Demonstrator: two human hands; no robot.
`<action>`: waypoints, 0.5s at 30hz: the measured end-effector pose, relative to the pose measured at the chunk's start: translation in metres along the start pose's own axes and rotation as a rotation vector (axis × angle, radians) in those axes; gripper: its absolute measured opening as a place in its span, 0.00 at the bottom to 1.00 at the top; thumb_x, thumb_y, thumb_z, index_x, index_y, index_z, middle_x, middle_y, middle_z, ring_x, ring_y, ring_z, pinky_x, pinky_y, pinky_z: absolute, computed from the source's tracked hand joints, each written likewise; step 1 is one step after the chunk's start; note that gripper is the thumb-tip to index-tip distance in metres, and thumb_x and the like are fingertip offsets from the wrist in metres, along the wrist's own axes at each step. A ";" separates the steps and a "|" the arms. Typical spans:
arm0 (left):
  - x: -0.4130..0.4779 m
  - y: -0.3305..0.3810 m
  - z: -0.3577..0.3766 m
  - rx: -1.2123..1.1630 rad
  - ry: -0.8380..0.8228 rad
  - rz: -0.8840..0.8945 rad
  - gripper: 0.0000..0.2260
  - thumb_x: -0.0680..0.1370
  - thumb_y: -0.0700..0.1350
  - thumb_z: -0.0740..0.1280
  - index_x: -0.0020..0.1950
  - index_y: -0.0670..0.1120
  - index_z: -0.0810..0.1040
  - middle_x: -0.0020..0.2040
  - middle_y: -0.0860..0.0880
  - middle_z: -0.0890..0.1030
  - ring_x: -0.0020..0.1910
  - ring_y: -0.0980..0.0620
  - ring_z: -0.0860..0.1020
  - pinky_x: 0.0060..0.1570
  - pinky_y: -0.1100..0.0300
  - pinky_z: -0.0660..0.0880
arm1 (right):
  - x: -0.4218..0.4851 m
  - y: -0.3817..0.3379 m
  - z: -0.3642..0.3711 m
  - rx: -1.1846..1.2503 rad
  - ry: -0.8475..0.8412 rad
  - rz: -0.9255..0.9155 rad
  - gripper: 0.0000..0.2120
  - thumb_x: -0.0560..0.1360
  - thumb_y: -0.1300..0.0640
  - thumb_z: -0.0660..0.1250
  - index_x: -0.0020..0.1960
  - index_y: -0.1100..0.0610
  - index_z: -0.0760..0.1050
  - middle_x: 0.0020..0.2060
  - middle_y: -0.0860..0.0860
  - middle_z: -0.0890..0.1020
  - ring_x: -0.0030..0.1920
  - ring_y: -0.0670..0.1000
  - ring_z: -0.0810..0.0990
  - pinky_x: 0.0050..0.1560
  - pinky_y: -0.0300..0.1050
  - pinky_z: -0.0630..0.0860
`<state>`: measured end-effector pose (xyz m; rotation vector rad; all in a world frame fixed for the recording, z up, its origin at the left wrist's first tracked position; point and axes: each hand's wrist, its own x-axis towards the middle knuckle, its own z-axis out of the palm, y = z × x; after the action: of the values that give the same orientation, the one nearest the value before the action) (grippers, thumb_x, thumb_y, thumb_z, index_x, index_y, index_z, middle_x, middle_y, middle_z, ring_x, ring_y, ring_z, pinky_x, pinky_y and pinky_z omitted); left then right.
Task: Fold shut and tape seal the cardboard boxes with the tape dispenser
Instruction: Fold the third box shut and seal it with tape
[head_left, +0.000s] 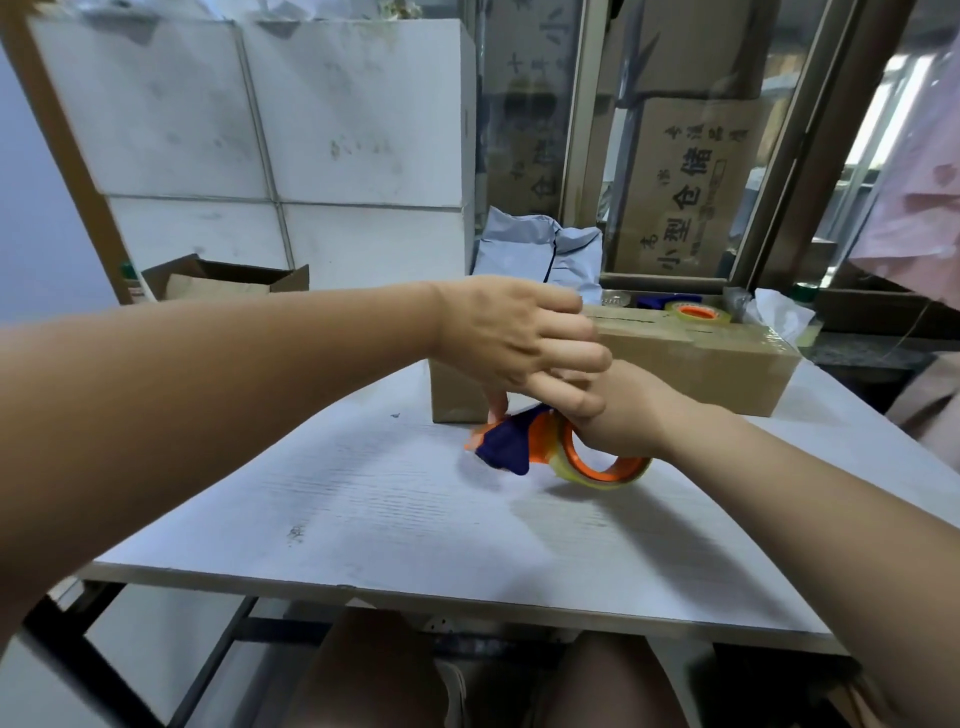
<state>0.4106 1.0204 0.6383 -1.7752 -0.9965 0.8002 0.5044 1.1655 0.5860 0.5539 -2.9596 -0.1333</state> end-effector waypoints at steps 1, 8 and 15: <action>0.000 0.003 0.001 0.015 0.015 0.017 0.36 0.68 0.70 0.67 0.64 0.48 0.62 0.56 0.44 0.66 0.49 0.46 0.67 0.49 0.54 0.66 | 0.001 -0.003 -0.004 -0.057 -0.023 -0.023 0.27 0.76 0.48 0.43 0.72 0.48 0.64 0.67 0.50 0.70 0.67 0.51 0.68 0.60 0.41 0.65; -0.006 0.014 0.014 0.150 0.221 0.079 0.21 0.75 0.53 0.66 0.64 0.48 0.64 0.56 0.44 0.67 0.51 0.46 0.67 0.52 0.54 0.67 | 0.001 -0.022 -0.015 -0.073 -0.084 0.011 0.46 0.59 0.38 0.28 0.70 0.45 0.63 0.58 0.46 0.69 0.66 0.50 0.68 0.65 0.45 0.66; -0.006 0.024 0.021 0.195 0.330 0.087 0.19 0.76 0.41 0.65 0.65 0.49 0.66 0.55 0.45 0.68 0.53 0.47 0.69 0.53 0.55 0.68 | 0.003 -0.027 -0.015 -0.175 -0.188 0.008 0.22 0.81 0.47 0.47 0.74 0.47 0.59 0.68 0.49 0.67 0.69 0.51 0.64 0.66 0.46 0.65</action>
<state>0.3965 1.0176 0.6093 -1.7197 -0.6069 0.6088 0.5131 1.1382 0.5986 0.5321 -3.0870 -0.4635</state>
